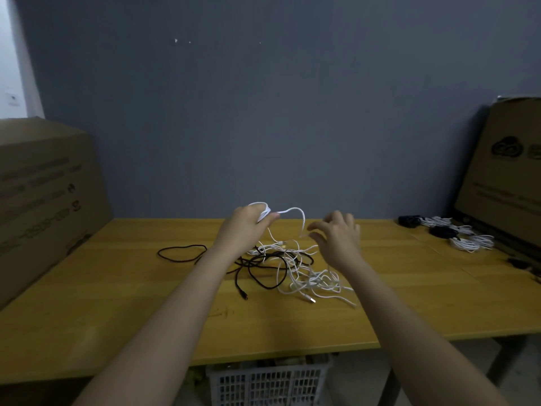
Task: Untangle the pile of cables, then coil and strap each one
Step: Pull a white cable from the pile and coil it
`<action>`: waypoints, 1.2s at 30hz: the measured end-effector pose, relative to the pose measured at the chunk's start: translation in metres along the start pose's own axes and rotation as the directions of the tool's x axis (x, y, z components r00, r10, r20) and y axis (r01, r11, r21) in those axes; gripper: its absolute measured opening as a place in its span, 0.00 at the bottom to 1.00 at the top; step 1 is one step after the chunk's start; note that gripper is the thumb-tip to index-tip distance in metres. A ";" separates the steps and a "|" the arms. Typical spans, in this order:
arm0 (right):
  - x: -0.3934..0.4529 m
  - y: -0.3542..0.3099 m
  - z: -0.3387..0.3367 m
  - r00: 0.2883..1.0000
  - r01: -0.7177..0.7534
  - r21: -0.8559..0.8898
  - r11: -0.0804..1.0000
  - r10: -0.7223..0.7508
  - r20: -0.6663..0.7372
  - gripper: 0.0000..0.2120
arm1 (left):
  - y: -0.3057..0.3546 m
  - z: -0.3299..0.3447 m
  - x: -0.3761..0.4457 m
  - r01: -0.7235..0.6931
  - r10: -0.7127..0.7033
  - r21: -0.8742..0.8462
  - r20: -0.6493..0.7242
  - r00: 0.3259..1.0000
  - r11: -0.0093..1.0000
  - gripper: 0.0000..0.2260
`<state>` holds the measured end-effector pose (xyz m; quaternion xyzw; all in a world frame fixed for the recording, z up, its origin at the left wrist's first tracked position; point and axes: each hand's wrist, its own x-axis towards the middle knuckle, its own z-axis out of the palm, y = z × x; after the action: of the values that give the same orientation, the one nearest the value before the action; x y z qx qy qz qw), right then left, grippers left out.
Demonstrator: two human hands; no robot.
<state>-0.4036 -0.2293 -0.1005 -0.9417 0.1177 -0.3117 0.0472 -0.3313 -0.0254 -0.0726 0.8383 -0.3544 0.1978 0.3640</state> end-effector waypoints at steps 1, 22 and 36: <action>-0.001 -0.008 -0.001 1.000 0.026 0.069 0.997 -0.026 -0.007 0.10 | 0.005 0.001 0.002 -0.013 0.013 0.010 -0.003 1.000 1.000 0.20; 0.031 0.017 -0.061 0.985 0.040 0.287 0.957 0.011 -0.171 0.08 | 0.055 -0.018 0.039 -0.029 0.024 -0.316 -0.017 1.000 0.948 0.17; 0.103 -0.036 -0.140 0.960 0.089 0.793 0.603 0.161 -0.230 0.11 | 0.120 -0.080 0.096 -0.186 0.070 -0.574 -0.219 0.973 0.798 0.11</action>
<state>-0.3999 -0.2224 0.0766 -0.7655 -0.0090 -0.4592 0.4506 -0.3614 -0.0663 0.0927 0.6352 -0.4186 0.1797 0.6237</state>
